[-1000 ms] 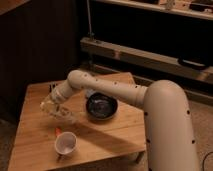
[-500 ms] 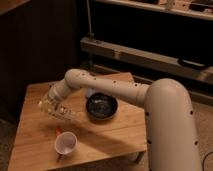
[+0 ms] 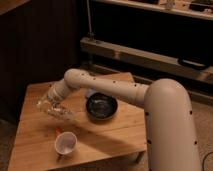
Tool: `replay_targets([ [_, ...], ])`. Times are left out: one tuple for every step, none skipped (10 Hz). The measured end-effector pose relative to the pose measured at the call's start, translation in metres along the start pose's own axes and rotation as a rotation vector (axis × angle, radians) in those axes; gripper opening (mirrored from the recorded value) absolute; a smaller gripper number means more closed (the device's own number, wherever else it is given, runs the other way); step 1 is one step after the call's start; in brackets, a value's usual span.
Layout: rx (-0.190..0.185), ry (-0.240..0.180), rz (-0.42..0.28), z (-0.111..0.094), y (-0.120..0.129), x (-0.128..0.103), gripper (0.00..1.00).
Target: Stand the bottle upright
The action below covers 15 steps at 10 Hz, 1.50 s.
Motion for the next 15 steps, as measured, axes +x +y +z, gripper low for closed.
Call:
replay_targets([
  [-0.001, 0.0, 0.0, 0.0, 0.0, 0.001, 0.26],
  [-0.003, 0.003, 0.001, 0.001, 0.0, 0.002, 0.28],
  [-0.005, 0.005, 0.004, 0.002, -0.001, 0.003, 0.28],
  [-0.007, 0.006, 0.007, 0.002, -0.001, 0.005, 0.28],
  [-0.008, 0.006, 0.006, 0.002, 0.0, 0.005, 0.28],
  [-0.01, 0.008, 0.006, 0.002, 0.0, 0.006, 0.28],
  [-0.01, 0.008, 0.006, 0.002, 0.0, 0.007, 0.28],
  [-0.011, 0.008, 0.006, 0.002, 0.0, 0.007, 0.28],
  [-0.013, 0.009, 0.006, 0.002, 0.0, 0.008, 0.28],
  [-0.014, 0.01, 0.006, 0.002, 0.0, 0.008, 0.28],
  [-0.015, 0.011, 0.006, 0.002, 0.001, 0.008, 0.28],
  [-0.016, 0.013, 0.006, 0.002, 0.001, 0.009, 0.28],
  [-0.016, 0.014, 0.006, 0.001, 0.001, 0.01, 0.28],
  [-0.016, 0.015, 0.007, 0.001, 0.0, 0.01, 0.28],
  [-0.017, 0.015, 0.007, 0.001, 0.0, 0.011, 0.28],
])
